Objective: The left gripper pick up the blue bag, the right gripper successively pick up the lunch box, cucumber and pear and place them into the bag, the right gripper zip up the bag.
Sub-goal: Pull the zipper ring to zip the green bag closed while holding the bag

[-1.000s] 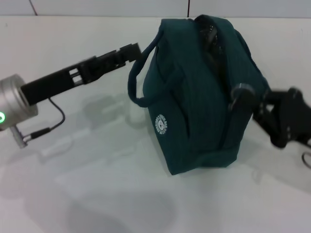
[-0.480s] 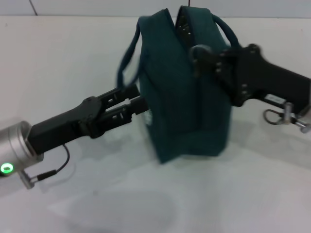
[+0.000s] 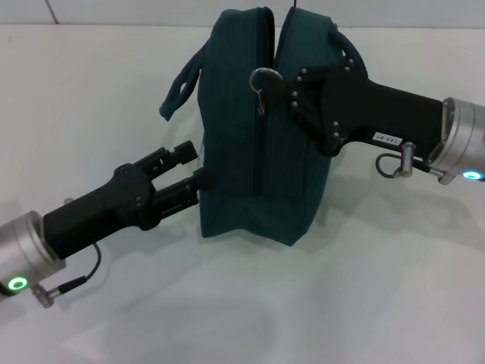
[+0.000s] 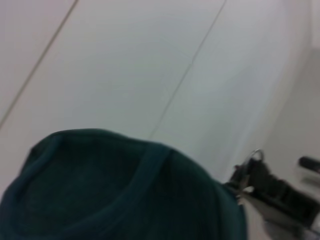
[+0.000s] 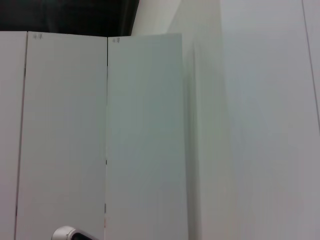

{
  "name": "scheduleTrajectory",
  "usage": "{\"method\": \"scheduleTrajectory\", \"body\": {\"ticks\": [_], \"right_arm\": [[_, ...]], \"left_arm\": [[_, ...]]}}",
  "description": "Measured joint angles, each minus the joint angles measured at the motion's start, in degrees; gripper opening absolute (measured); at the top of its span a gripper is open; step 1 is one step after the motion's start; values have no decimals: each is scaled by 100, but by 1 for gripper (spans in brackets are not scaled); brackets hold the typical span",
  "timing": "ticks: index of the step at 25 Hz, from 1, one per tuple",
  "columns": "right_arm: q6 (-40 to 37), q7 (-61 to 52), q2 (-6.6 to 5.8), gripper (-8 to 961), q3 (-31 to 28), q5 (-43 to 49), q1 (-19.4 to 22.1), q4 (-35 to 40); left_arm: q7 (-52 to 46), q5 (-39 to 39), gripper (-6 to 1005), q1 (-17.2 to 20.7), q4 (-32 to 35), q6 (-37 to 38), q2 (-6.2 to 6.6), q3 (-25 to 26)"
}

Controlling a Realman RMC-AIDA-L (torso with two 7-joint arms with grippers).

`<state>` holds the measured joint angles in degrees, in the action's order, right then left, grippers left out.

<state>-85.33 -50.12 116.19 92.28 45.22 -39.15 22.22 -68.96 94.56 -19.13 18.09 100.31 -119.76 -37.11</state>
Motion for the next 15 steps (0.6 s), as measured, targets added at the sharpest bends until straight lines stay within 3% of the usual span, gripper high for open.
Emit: {"method": "scheduleTrajectory", "body": {"ticks": [15], "right_arm": [[129,-3,0,51,9,-13,-3,11]], "left_arm": [[294,-132,728,-561,-398,-257,-13,-34]]}}
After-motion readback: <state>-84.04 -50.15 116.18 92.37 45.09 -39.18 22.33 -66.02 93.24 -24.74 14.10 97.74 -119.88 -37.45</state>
